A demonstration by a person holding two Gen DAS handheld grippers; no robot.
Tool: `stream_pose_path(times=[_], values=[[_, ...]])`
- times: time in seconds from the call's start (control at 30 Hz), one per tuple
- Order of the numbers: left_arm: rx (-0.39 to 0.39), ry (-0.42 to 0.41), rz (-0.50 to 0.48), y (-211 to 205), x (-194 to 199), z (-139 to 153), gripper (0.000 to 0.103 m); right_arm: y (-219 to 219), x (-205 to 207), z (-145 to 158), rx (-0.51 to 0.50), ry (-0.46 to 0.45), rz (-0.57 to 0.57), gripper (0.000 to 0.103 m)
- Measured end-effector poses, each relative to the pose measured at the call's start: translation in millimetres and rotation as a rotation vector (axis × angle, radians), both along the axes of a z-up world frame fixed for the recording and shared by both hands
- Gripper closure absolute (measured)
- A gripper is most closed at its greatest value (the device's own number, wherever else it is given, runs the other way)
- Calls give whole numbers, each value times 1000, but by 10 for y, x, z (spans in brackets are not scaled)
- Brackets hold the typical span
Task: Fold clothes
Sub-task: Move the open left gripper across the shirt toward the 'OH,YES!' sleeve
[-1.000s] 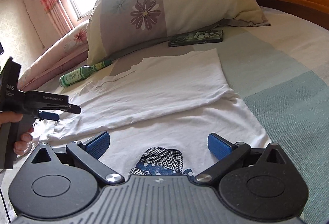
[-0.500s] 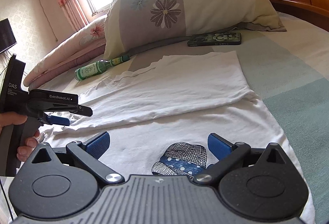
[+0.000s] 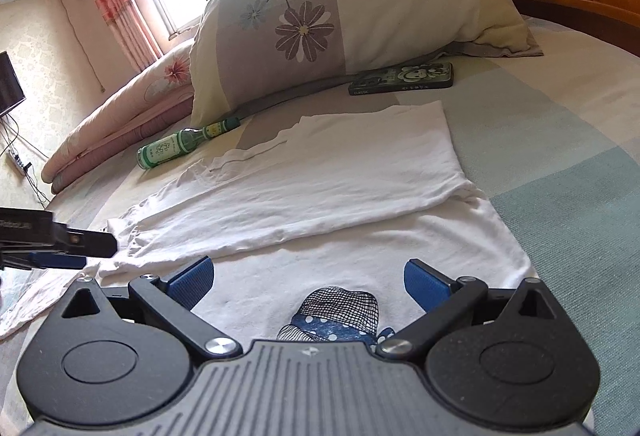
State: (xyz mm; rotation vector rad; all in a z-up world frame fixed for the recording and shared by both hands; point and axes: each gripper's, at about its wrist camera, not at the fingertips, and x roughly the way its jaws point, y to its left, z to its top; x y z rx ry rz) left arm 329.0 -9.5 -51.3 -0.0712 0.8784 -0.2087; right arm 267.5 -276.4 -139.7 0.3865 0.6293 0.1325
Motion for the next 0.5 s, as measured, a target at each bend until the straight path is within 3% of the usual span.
stream_pose_path(times=[0.1, 0.23, 0.4, 0.5], values=[[27, -30, -12, 27, -171, 44, 9, -21, 8, -5, 21, 6, -4, 0], [46, 1, 16, 92, -354, -285, 9, -27, 20, -17, 51, 12, -4, 0], [-18, 48, 95, 276, -726, -708, 9, -10, 0, -10, 51, 11, 4, 0], [-33, 8, 89, 335, -1093, -794, 9, -16, -2, -3, 59, 9, 1, 0]])
